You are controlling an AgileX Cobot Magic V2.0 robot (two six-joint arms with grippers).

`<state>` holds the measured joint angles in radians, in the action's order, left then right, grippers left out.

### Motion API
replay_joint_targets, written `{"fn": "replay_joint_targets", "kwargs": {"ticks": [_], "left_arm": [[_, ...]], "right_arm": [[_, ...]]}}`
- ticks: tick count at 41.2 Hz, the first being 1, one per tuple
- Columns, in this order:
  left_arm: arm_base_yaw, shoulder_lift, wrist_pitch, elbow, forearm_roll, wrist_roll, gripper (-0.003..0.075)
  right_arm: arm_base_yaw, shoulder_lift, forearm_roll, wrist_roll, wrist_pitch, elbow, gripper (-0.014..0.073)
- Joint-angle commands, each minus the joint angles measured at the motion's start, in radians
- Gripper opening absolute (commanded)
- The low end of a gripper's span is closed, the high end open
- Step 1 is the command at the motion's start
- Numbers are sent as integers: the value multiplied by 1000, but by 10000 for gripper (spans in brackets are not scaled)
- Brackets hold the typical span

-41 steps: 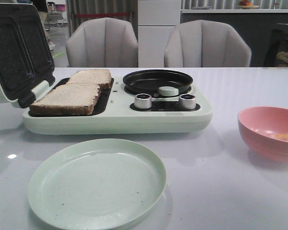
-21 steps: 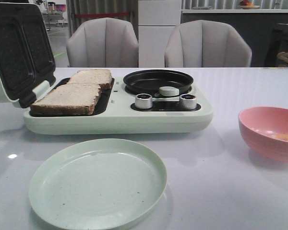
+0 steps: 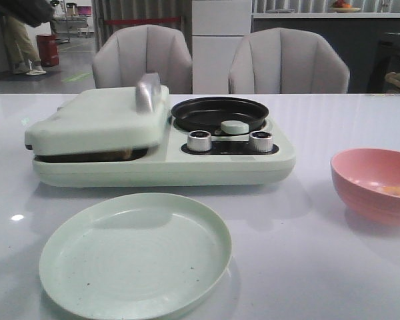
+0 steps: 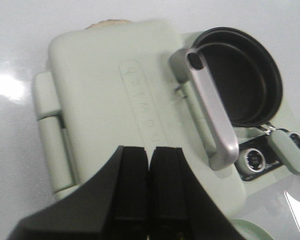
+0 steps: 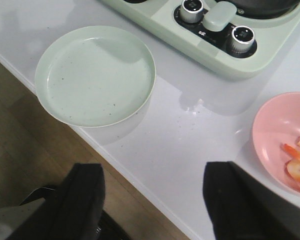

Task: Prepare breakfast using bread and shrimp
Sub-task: 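Grasp the grill lid handle with the left gripper and close the lid, then grasp the pink bowl rim with the right gripper and lift it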

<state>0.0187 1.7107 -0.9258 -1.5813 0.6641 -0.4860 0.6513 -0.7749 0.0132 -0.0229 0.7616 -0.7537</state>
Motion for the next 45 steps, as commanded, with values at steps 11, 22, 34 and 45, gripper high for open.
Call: {"fn": "replay_joint_targets", "kwargs": {"ticks": [11, 22, 34, 45], "left_arm": [[246, -302, 154, 214, 35, -82, 99], [519, -543, 340, 484, -38, -83, 102], [722, -810, 393, 737, -52, -81, 102], [738, -1007, 399, 870, -52, -81, 102]], "right_arm": [[-1, 8, -6, 2, -65, -26, 519], [-1, 8, -6, 2, -65, -26, 519], [-1, 8, -6, 2, -65, -26, 519], [-1, 8, -6, 2, -69, -26, 519]]}}
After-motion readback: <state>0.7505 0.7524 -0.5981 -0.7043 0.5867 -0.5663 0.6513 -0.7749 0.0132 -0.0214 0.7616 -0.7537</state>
